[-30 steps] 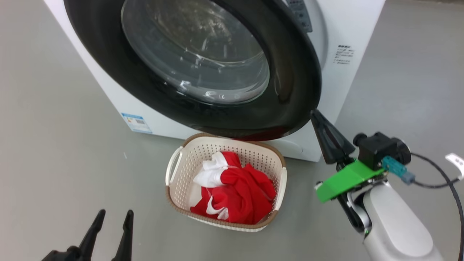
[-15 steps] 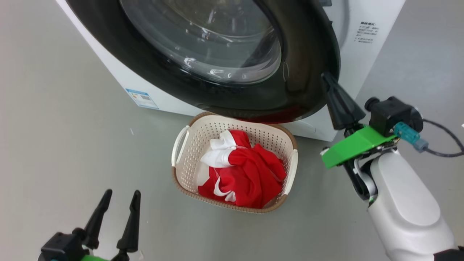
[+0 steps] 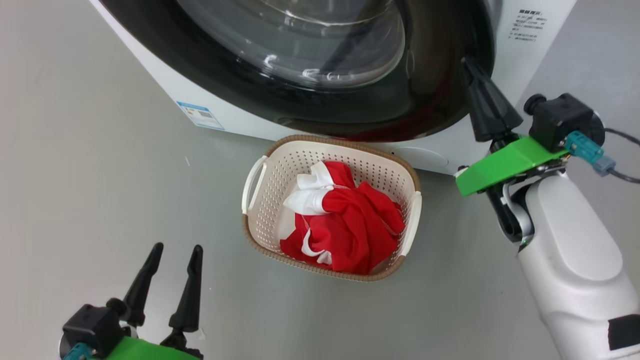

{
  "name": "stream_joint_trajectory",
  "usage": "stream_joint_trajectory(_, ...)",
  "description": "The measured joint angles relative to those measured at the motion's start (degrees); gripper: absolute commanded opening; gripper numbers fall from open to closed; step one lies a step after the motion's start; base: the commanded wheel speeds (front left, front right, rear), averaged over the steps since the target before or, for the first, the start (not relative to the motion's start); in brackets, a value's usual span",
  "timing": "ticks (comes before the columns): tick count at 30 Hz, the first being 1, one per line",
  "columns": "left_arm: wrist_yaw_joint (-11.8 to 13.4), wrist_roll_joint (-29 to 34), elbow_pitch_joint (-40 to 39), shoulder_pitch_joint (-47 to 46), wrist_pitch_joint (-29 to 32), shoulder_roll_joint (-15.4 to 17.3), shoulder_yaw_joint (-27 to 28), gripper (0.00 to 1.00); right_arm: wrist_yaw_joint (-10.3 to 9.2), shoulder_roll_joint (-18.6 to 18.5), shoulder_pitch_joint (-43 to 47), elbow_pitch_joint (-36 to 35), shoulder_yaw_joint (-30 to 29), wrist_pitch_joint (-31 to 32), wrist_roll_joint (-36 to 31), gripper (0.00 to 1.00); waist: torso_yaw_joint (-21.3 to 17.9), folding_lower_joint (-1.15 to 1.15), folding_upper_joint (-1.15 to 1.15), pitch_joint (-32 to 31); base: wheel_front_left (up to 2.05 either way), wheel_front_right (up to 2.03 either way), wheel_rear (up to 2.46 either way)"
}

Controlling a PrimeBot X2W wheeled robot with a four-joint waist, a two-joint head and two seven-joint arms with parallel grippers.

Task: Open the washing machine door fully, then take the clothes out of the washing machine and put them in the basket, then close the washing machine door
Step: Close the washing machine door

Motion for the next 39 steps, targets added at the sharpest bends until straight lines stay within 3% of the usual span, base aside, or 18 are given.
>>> stream_joint_trajectory(19, 0.00, -0.45, -0.71, -2.15, 0.00, -0.74, -0.96, 1.00, 0.87, -0.27, -5.97, 0.77, -3.10, -0.20, -1.38, 0.00, 1.01, 0.00, 0.00, 3.55, 0.00, 0.00, 0.00)
stream_joint_trajectory(29, 0.00, -0.79, -0.20, -3.21, 0.00, -1.11, -0.98, 1.00, 0.49, -0.31, -6.28, 0.43, -0.89, -0.16, -1.59, 0.00, 0.49, 0.00, 0.00, 2.77, 0.00, 0.00, 0.00)
stream_joint_trajectory(30, 0.00, -0.79, 0.00, -3.21, 0.00, -1.09, -1.01, 1.00, 0.47, -0.42, -6.12, 0.34, -0.38, -0.16, -1.58, 0.04, 0.39, 0.00, 0.00, 2.39, 0.00, 0.00, 0.00)
stream_joint_trajectory(32, 0.00, -0.79, 0.40, -3.13, 0.00, -1.03, -1.08, 1.00, 0.47, -0.64, -5.28, 0.00, 1.00, -0.16, -1.58, 0.27, 0.13, 0.00, 0.00, 1.51, 0.00, 0.00, 0.00)
stream_joint_trajectory(33, 0.00, -0.79, 0.52, -3.00, 0.00, -0.94, -1.03, 1.00, 0.47, -0.66, -4.38, -0.21, 1.49, -0.16, -1.58, 0.48, -0.02, 0.00, 0.00, 1.05, 0.00, 0.00, 0.00)
stream_joint_trajectory(34, 0.00, -0.79, 0.63, -2.82, 0.00, -0.78, -0.99, 1.00, 0.47, -0.66, -3.21, -0.43, 2.18, -0.16, -1.57, 0.87, -0.22, 0.00, 0.00, 0.59, 0.00, 0.00, 0.00)
stream_joint_trajectory(35, 0.00, -0.79, 0.75, -2.66, 0.00, -0.46, -0.96, 1.00, 0.47, -0.66, -1.80, -0.65, 2.71, -0.16, -1.56, 1.00, -0.44, 0.00, 0.00, 0.11, 0.00, 0.00, 0.00)
stream_joint_trajectory(39, 0.00, -0.78, 1.33, -1.35, 0.00, 0.71, -0.83, 1.00, 0.47, -0.63, 3.74, -1.63, 3.72, -0.16, -1.55, 1.00, -1.58, 0.00, 0.00, -1.87, 0.00, 0.00, 0.00)
